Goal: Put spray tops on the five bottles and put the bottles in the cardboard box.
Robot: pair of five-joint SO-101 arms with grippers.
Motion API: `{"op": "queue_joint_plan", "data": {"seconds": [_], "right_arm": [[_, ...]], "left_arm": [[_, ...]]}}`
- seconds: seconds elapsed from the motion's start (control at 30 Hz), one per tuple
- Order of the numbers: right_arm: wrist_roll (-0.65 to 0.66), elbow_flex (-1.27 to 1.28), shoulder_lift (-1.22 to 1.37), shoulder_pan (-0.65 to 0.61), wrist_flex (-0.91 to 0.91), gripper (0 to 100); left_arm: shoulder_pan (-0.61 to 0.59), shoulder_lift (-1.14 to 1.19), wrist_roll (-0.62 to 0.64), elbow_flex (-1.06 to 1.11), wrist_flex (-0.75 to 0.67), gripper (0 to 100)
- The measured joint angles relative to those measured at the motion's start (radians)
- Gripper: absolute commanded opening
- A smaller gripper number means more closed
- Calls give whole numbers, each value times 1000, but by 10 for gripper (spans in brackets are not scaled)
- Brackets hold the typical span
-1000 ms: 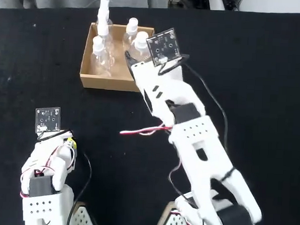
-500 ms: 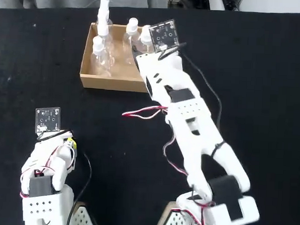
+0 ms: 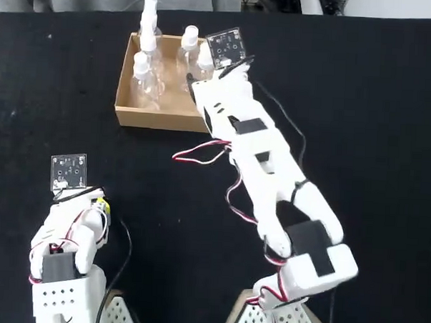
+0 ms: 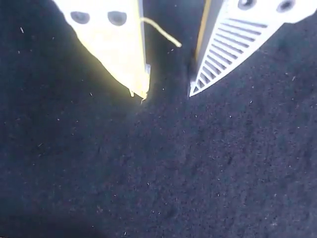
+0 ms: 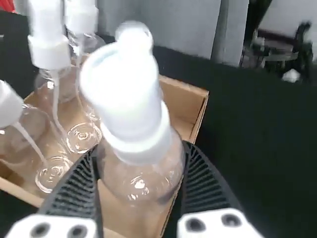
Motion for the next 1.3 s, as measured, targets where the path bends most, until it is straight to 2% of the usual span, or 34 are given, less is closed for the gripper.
{"op": "queue_joint_plan", "data": {"seconds": [0.6, 1.3], "right_arm": [[-26, -68, 187, 0, -38, 16], [-26, -71, 192, 0, -46, 19]], "left_arm": [[0, 0, 0, 0, 0, 118], [0, 0, 0, 0, 0, 118]]}}
